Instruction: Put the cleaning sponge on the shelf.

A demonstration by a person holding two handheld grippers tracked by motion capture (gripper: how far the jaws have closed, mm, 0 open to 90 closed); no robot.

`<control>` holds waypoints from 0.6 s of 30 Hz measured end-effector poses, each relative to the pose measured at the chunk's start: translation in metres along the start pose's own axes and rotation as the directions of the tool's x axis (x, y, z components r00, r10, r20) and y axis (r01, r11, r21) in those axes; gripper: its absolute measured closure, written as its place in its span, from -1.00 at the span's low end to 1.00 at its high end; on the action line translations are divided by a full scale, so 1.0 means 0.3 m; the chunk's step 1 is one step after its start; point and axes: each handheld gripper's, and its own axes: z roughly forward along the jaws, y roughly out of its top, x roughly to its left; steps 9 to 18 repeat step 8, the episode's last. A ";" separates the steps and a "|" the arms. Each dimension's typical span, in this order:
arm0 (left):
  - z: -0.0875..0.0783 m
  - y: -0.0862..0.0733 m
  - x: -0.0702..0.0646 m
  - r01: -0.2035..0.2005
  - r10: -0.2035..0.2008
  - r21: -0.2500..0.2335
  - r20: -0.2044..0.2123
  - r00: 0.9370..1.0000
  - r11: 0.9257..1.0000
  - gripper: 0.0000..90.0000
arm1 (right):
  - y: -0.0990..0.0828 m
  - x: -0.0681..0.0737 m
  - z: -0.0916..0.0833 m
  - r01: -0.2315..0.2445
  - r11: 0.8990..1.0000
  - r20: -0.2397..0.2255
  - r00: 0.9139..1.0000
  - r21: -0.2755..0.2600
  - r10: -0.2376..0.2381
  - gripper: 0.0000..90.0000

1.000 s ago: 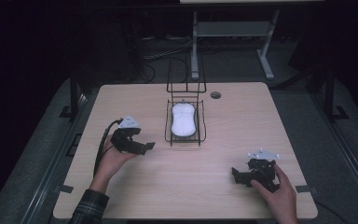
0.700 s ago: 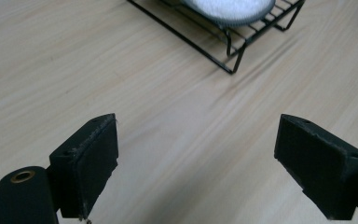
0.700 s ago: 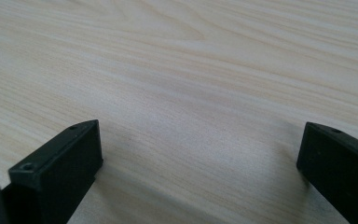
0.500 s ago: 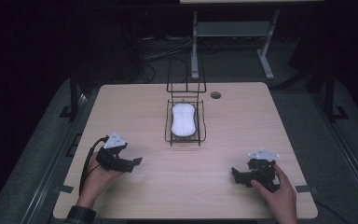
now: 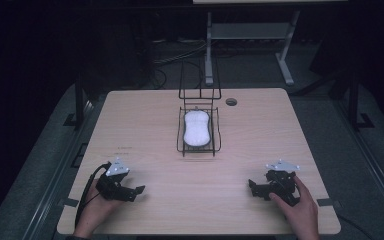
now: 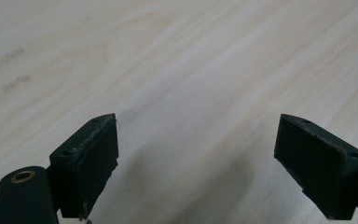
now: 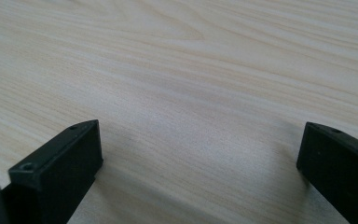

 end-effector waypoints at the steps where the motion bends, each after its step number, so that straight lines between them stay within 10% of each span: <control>1: 0.006 -0.010 -0.002 0.002 -0.002 0.014 0.001 1.000 1.000 -0.72 | 0.000 0.000 0.000 0.001 1.000 0.000 1.000 0.000 -0.001 -1.00; 18: 0.011 -0.030 0.004 0.004 -0.004 -0.001 -0.001 1.000 1.000 -0.72 | 0.000 0.000 0.000 0.001 1.000 0.000 1.000 0.000 -0.001 -1.00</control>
